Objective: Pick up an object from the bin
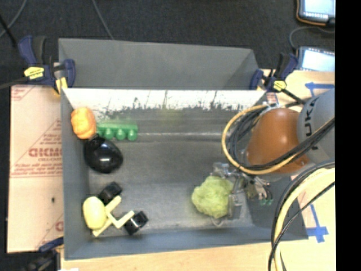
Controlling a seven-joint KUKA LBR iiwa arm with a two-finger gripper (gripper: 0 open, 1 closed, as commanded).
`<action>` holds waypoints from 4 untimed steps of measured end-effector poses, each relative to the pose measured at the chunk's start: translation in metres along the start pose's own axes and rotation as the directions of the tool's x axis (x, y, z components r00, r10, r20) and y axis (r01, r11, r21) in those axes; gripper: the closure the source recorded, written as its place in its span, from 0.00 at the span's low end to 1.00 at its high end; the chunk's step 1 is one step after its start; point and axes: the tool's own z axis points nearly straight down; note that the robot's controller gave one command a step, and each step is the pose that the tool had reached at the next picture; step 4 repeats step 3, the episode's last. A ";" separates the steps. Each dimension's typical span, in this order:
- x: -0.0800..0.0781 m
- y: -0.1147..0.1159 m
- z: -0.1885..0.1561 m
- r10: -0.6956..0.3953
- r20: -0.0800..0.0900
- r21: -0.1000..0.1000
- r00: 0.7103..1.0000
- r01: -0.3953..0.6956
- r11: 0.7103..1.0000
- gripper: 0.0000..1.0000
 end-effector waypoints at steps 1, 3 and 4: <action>0.004 0.014 0.009 0.100 -0.006 -0.002 0.995 -0.100 0.995 1.00; 0.004 0.012 -0.046 0.065 -0.011 -0.002 0.998 -0.065 0.998 1.00; 0.004 0.012 -0.046 0.065 -0.011 -0.002 0.998 -0.065 0.998 1.00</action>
Offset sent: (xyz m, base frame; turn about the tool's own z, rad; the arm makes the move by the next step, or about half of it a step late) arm 0.0000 0.0000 0.0000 0.0000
